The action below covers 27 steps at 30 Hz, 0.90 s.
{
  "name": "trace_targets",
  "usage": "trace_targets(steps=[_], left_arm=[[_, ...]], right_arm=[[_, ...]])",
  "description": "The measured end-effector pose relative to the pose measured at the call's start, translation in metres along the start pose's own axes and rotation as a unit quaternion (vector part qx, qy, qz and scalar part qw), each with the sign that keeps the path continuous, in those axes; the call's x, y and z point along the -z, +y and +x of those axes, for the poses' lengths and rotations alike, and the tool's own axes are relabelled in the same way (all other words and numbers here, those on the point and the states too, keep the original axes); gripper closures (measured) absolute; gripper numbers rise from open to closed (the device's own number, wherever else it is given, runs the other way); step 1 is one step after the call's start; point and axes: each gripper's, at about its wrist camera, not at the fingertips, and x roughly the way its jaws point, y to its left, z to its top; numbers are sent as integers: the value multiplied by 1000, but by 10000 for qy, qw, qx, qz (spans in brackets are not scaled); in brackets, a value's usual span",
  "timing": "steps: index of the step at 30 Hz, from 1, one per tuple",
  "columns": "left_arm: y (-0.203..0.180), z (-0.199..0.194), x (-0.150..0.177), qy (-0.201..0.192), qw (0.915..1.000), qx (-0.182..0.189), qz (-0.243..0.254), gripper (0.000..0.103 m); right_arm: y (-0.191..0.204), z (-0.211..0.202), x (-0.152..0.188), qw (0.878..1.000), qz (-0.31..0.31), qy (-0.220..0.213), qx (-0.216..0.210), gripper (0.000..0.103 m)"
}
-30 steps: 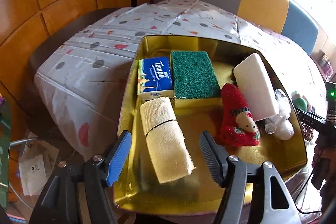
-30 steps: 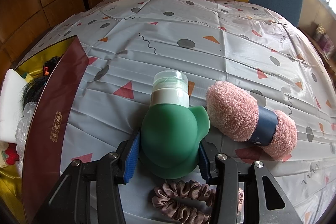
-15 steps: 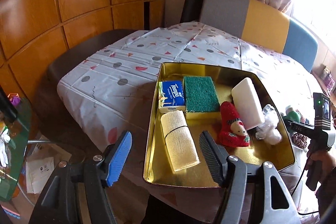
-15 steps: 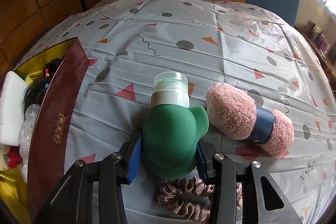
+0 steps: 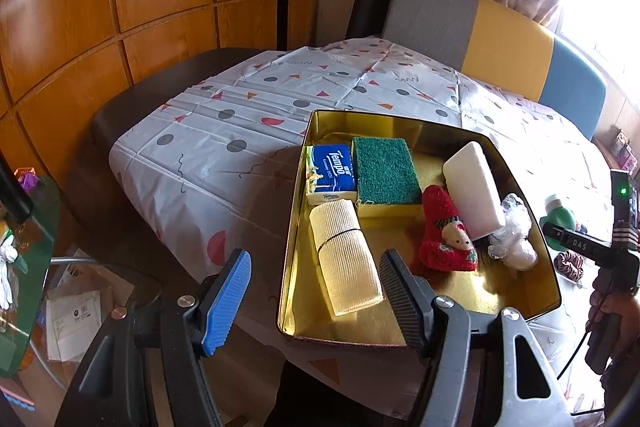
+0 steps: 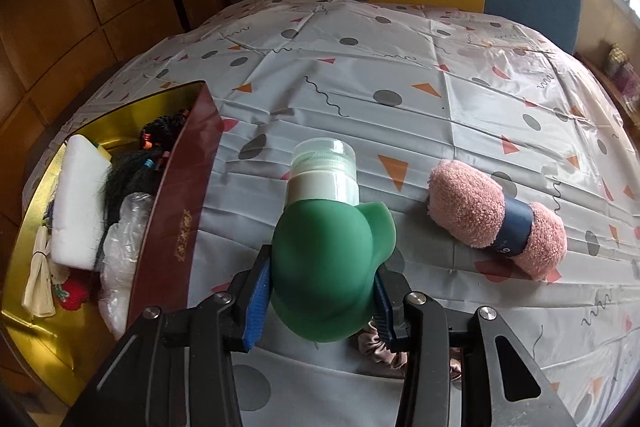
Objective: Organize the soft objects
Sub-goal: 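Carry the green silicone cup into the tray and open the right tool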
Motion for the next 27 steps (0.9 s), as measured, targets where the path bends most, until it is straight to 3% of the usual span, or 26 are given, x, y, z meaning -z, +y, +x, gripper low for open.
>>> trace_targets(steps=[12,18,23,27], left_arm=[[9,1,3,28,9999,-15,-145,35],[21,1,2,-6,9995,-112,-288,35],[33,-2,0,-61,9988,-206,-437,35],[38,-4,0,-88,9985,-228,-492,35]], right_arm=[[34,-55,-8,9968,-262,-593,-473,59],[94,-87,-3,9854,-923,-762,-1208,59],[161,-91,10,9696,-1492,-566,-1854,58],[208,-67,18,9644,-1803,-236,-1918,57]])
